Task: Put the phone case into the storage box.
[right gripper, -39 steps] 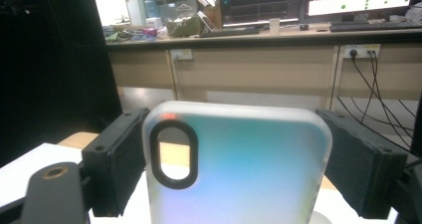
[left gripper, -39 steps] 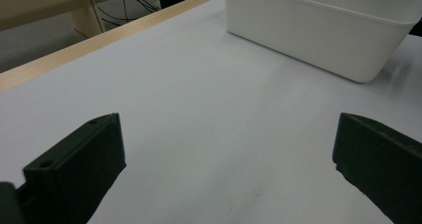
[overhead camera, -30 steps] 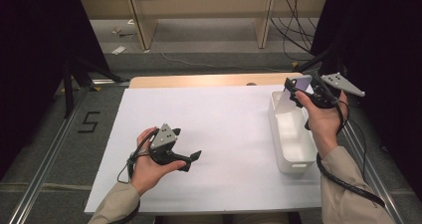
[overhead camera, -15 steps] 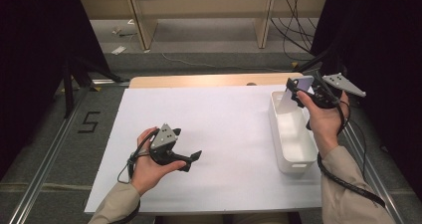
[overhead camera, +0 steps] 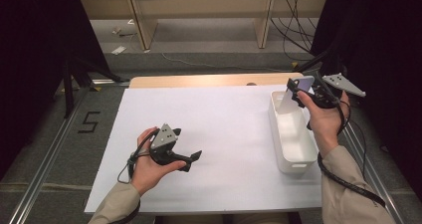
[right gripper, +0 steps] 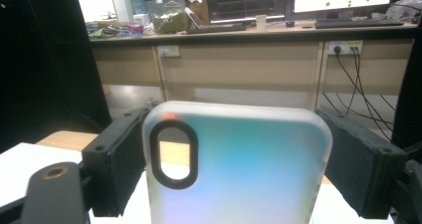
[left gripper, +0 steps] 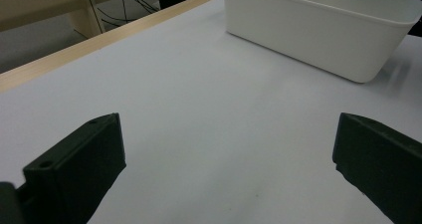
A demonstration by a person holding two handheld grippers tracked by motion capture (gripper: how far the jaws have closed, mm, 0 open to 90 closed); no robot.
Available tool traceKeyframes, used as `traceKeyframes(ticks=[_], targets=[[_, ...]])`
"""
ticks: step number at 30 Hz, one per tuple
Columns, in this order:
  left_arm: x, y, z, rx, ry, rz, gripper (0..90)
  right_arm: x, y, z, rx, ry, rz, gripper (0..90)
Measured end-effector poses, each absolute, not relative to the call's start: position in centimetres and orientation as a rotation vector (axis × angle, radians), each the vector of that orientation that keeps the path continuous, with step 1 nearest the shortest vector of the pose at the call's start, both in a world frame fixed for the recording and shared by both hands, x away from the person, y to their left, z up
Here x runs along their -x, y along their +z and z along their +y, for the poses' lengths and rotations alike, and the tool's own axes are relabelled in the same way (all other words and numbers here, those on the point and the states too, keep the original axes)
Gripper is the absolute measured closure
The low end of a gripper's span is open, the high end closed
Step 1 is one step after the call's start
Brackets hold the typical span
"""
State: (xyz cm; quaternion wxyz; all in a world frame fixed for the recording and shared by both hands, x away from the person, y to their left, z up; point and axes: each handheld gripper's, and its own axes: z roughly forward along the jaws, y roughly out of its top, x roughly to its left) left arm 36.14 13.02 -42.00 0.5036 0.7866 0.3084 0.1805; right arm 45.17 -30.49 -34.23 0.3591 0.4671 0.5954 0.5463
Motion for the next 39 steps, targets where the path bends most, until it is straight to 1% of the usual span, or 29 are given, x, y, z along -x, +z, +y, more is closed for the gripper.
traceKeyframes(ticks=[39], targets=[[-36.2, -42.1, 12.9, -1.903, 0.430, 0.742, 0.0, -46.6, -34.8, -30.7, -1.205, 1.374, 1.558, 18.1]])
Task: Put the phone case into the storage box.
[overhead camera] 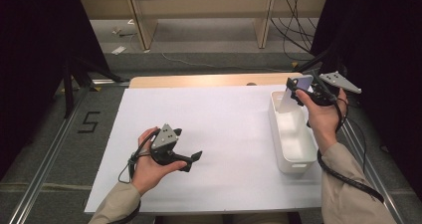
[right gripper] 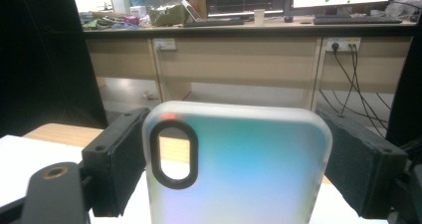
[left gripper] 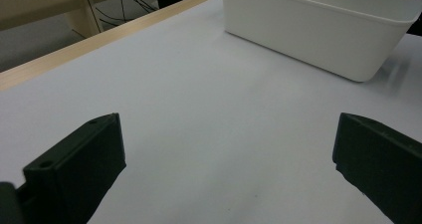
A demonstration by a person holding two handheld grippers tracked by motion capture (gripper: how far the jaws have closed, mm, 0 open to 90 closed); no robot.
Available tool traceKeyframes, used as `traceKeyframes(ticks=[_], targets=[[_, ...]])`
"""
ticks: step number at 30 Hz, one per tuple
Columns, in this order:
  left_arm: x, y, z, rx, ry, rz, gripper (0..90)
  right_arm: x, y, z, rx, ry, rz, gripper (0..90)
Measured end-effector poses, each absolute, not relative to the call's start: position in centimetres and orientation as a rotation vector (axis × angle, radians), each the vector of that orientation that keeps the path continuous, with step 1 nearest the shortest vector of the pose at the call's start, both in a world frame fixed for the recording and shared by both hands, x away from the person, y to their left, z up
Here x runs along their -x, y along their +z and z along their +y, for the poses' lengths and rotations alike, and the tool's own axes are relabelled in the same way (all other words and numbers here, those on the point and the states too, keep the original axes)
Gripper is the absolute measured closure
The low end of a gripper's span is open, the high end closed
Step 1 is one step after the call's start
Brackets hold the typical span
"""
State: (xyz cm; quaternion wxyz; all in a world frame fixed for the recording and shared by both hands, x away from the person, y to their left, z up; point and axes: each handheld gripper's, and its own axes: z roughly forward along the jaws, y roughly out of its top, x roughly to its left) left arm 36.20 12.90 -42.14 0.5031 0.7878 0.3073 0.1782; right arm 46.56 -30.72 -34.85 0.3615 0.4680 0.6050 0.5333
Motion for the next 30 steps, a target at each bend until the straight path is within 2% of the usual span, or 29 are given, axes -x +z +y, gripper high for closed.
traceKeyframes(ticks=[30], targets=[[-36.1, -42.2, 12.8, -1.908, 0.438, 0.738, 0.0, -47.9, -35.2, -30.7, -1.213, 1.352, 1.572, 18.1]])
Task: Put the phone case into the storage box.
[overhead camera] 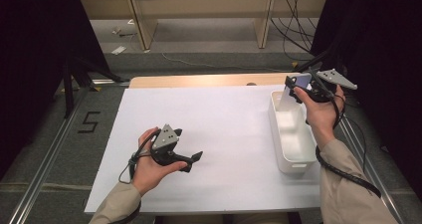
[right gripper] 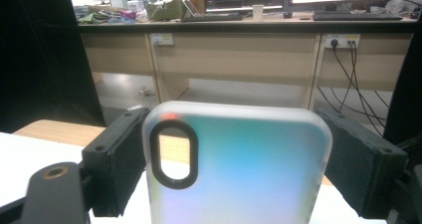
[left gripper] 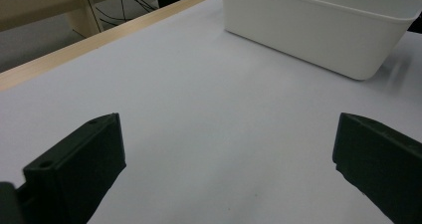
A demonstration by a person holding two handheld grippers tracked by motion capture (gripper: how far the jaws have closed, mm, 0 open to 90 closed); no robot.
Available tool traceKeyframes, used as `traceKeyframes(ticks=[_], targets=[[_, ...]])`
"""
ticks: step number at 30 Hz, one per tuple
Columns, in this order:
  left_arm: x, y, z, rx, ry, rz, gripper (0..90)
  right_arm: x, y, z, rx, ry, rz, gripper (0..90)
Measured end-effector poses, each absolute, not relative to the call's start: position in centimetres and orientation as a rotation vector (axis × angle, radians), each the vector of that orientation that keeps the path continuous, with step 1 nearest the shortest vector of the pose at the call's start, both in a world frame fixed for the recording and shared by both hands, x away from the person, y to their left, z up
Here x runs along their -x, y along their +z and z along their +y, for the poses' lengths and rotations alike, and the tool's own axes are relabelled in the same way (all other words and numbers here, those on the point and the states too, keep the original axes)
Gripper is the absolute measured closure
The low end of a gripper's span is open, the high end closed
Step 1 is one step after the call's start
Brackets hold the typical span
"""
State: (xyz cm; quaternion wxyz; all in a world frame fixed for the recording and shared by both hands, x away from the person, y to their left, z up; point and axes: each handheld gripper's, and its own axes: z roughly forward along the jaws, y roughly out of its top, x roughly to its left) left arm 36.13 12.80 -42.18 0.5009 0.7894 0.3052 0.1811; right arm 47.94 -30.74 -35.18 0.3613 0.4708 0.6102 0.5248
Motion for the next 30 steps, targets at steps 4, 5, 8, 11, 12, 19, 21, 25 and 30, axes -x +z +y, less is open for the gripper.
traceKeyframes(ticks=[4, 5, 8, 11, 12, 19, 21, 25, 30], targets=[[-36.15, -42.20, 12.82, -1.909, 0.436, 0.738, 0.0, -48.08, -35.16, -30.80, -1.210, 1.352, 1.568, 18.1], [-36.15, -42.20, 12.81, -1.909, 0.436, 0.738, 0.0, -48.11, -35.16, -30.82, -1.210, 1.352, 1.569, 18.1], [-36.16, -42.19, 12.82, -1.909, 0.435, 0.738, 0.0, -48.23, -35.20, -30.89, -1.208, 1.349, 1.568, 18.1], [-36.15, -42.18, 12.82, -1.909, 0.436, 0.738, 0.0, -48.36, -35.30, -30.89, -1.212, 1.348, 1.569, 18.1], [-36.15, -42.17, 12.82, -1.908, 0.435, 0.738, 0.0, -48.38, -35.32, -30.87, -1.215, 1.348, 1.572, 18.1], [-36.17, -42.18, 12.83, -1.908, 0.434, 0.738, 0.0, -48.54, -35.26, -30.90, -1.216, 1.344, 1.573, 18.1], [-36.16, -42.17, 12.82, -1.908, 0.434, 0.738, 0.0, -48.59, -35.28, -30.90, -1.215, 1.343, 1.573, 18.1], [-36.17, -42.19, 12.81, -1.908, 0.433, 0.738, 0.0, -48.67, -35.31, -30.84, -1.216, 1.341, 1.576, 18.1], [-36.19, -42.19, 12.83, -1.908, 0.432, 0.738, 0.0, -48.83, -35.32, -30.83, -1.213, 1.337, 1.576, 18.1]])
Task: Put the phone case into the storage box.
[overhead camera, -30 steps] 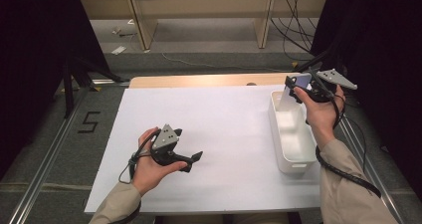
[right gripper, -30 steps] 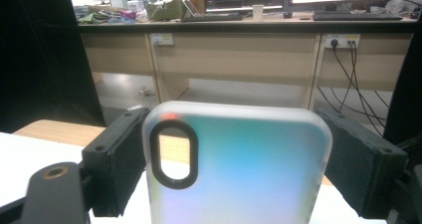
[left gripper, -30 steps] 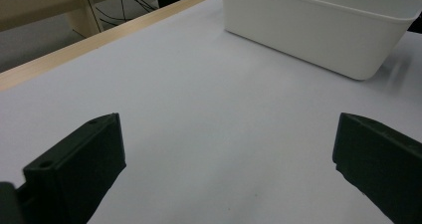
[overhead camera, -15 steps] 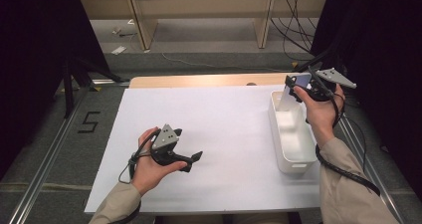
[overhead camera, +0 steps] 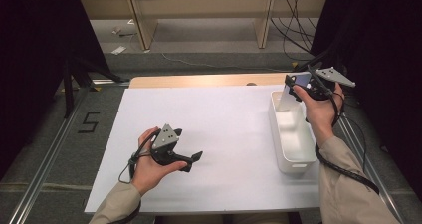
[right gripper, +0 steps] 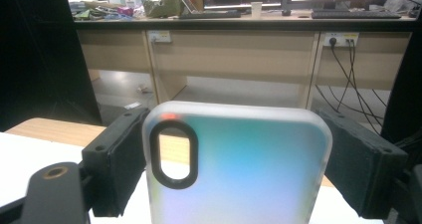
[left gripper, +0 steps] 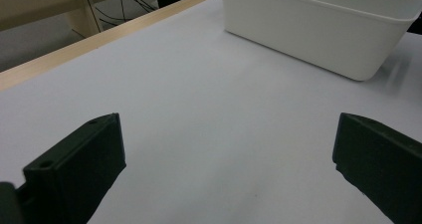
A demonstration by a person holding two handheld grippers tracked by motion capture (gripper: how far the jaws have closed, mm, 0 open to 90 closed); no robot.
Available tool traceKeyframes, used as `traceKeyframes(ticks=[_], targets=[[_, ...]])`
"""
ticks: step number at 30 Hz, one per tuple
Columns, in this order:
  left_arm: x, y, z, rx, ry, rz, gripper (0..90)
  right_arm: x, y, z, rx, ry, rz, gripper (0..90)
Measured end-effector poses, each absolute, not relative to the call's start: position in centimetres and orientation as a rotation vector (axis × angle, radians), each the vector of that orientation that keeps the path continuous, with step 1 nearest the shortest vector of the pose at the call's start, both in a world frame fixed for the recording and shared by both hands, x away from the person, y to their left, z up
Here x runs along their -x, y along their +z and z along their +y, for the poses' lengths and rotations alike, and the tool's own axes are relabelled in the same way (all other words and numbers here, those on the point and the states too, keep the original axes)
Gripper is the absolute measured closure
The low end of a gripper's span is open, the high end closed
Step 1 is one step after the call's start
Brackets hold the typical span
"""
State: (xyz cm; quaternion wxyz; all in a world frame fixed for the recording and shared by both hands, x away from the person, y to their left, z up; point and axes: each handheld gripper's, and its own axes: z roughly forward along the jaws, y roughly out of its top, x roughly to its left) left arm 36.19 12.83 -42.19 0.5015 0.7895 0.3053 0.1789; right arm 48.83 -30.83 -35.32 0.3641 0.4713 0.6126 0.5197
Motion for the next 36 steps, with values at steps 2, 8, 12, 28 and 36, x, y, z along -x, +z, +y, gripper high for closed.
traceKeyframes(ticks=[2, 8, 12, 28, 36], targets=[[-36.19, -42.19, 12.83, -1.908, 0.433, 0.737, 0.0, -48.89, -35.34, -30.83, -1.211, 1.337, 1.579, 18.1], [-36.17, -42.17, 12.82, -1.906, 0.433, 0.737, 0.0, -49.08, -35.35, -30.78, -1.211, 1.333, 1.578, 18.1], [-36.17, -42.19, 12.82, -1.908, 0.433, 0.737, 0.0, -49.17, -35.32, -30.80, -1.210, 1.325, 1.580, 18.1], [-36.19, -42.19, 12.83, -1.907, 0.433, 0.737, 0.0, -49.64, -35.45, -30.79, -1.215, 1.319, 1.585, 18.1], [-36.20, -42.19, 12.83, -1.908, 0.433, 0.737, 0.0, -49.85, -35.54, -30.77, -1.215, 1.313, 1.586, 18.1]])
